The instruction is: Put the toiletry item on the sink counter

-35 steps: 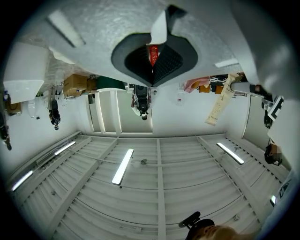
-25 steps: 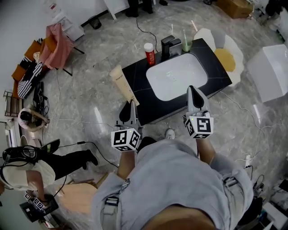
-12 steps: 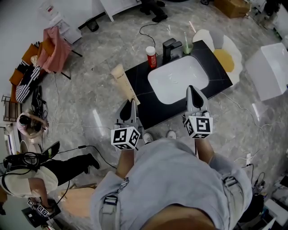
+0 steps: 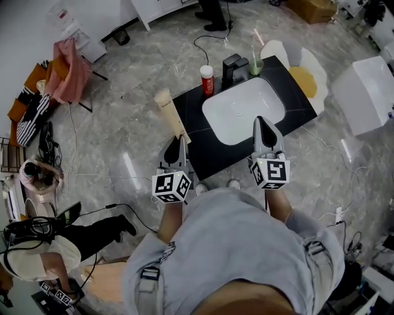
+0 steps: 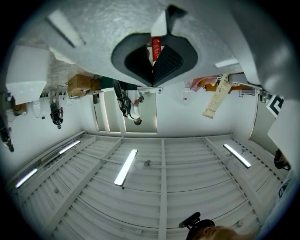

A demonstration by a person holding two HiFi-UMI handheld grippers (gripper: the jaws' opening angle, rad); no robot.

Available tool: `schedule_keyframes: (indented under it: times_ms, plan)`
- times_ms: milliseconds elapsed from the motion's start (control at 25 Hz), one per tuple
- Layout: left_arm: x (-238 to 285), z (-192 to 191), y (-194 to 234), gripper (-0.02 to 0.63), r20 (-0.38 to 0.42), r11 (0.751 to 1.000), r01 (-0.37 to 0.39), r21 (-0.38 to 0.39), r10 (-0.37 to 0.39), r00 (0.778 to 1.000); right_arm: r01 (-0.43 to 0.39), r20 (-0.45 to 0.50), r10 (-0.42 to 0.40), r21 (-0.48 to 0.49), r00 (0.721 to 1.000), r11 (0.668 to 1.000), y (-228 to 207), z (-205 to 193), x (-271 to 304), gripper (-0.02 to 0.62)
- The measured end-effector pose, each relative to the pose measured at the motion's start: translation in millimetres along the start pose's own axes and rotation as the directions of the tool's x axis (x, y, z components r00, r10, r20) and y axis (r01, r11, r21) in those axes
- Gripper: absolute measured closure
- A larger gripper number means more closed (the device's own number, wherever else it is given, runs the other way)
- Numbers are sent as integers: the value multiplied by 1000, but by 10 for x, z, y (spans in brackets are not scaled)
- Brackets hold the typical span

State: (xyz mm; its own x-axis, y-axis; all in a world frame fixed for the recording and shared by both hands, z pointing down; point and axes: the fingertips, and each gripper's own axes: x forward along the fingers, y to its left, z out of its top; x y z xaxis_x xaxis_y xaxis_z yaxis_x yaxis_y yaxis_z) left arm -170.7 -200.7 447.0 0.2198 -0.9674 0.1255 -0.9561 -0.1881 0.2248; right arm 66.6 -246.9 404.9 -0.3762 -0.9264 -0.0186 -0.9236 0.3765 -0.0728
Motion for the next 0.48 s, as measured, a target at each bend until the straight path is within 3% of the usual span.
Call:
schedule_keyframes:
  times_ms: [480]
  plan:
    - [166,-158,78,569,-43,1000,18,-9,-18,999,29,-4,-29,-11,1000,1000,-57,1,59,591]
